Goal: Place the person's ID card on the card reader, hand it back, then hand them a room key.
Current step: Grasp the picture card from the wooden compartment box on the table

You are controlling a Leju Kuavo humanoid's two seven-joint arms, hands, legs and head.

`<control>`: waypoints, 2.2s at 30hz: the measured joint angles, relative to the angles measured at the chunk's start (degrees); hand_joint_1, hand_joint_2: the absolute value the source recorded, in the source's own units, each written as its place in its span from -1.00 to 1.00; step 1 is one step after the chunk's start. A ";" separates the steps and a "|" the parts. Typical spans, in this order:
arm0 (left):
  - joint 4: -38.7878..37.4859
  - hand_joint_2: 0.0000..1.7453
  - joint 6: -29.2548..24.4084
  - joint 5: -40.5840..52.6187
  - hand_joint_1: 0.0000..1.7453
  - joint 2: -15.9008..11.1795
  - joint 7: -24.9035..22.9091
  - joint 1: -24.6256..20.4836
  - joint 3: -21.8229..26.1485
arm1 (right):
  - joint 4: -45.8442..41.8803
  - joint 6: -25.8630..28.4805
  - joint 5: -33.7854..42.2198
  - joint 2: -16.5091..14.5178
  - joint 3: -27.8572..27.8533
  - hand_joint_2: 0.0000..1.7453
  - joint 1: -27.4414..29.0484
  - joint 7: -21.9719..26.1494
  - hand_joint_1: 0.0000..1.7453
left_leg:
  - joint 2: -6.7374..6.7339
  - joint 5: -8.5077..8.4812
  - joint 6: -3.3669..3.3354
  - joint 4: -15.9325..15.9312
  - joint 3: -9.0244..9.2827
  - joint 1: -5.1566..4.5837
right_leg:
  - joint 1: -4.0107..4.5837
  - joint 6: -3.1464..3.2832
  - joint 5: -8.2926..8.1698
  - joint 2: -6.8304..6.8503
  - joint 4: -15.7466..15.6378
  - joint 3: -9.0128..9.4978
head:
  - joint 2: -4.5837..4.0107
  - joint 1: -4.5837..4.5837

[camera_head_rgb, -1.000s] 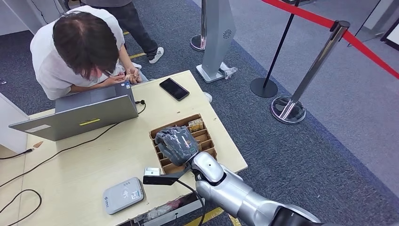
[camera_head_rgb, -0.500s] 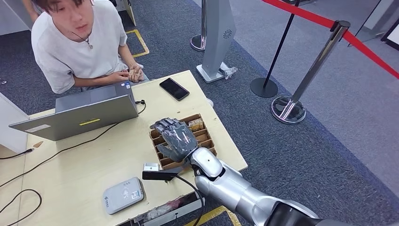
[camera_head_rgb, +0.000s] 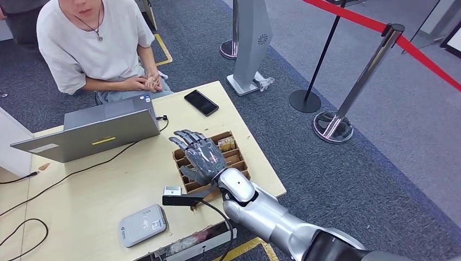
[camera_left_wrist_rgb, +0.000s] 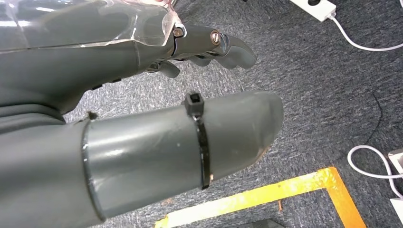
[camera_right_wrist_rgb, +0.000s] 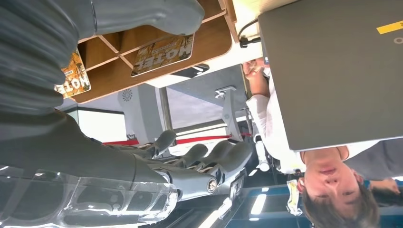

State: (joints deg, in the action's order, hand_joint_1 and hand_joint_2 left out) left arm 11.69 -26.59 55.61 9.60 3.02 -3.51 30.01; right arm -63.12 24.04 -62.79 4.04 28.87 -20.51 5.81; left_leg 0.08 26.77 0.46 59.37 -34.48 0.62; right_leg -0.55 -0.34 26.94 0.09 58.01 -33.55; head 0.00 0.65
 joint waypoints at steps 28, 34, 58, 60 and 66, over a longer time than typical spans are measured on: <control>0.00 -1.00 -0.61 -0.33 -1.00 -0.17 0.03 0.14 0.02 | 7.29 0.67 -0.08 -1.30 -0.51 1.00 -3.26 -0.36 -0.24 | 0.00 0.00 0.00 0.00 0.00 0.00 | 0.00 0.00 0.00 0.00 0.00 0.00 | 0.00 0.00; 0.00 -1.00 -0.85 -0.42 -1.00 -0.17 0.04 0.22 0.04 | 7.92 0.80 -0.14 -1.64 -0.66 1.00 -3.55 -0.42 -0.23 | 0.00 0.00 0.00 0.00 0.01 0.00 | 0.00 0.00 0.00 0.00 0.00 0.01 | 0.00 0.00; 0.00 -1.00 -0.88 -0.05 -1.00 -0.24 0.09 0.30 0.07 | 8.19 1.83 -0.97 -1.05 -2.93 1.00 -2.48 -1.05 -0.12 | -0.01 0.00 0.00 0.00 0.01 0.00 | 0.00 0.00 0.00 -0.01 -0.01 -0.01 | 0.00 -0.01; 0.00 -1.00 -0.88 -0.05 -1.00 -0.24 0.09 0.30 0.07 | 8.19 1.84 -0.97 -1.03 -3.11 1.00 -2.41 -1.05 -0.13 | -0.01 0.00 0.00 0.00 0.01 0.00 | 0.00 0.00 0.00 -0.01 -0.01 -0.01 | 0.00 -0.01; 0.00 -1.00 -0.88 -0.07 -1.00 -0.24 0.10 0.34 0.07 | 7.90 1.94 -0.99 -0.97 -3.43 1.00 -2.11 -1.15 -0.11 | -0.01 0.00 0.00 0.00 0.02 0.00 | 0.00 0.00 0.00 -0.01 -0.01 -0.01 | 0.00 -0.01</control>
State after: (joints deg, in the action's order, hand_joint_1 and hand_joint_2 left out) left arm 11.69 -27.47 55.54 9.35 3.12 -3.18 30.08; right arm -55.22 25.98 -63.78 3.07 25.45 -22.62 4.67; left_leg 0.07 26.77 0.46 59.37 -34.46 0.62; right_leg -0.55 -0.34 26.94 0.07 58.00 -33.57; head 0.00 0.64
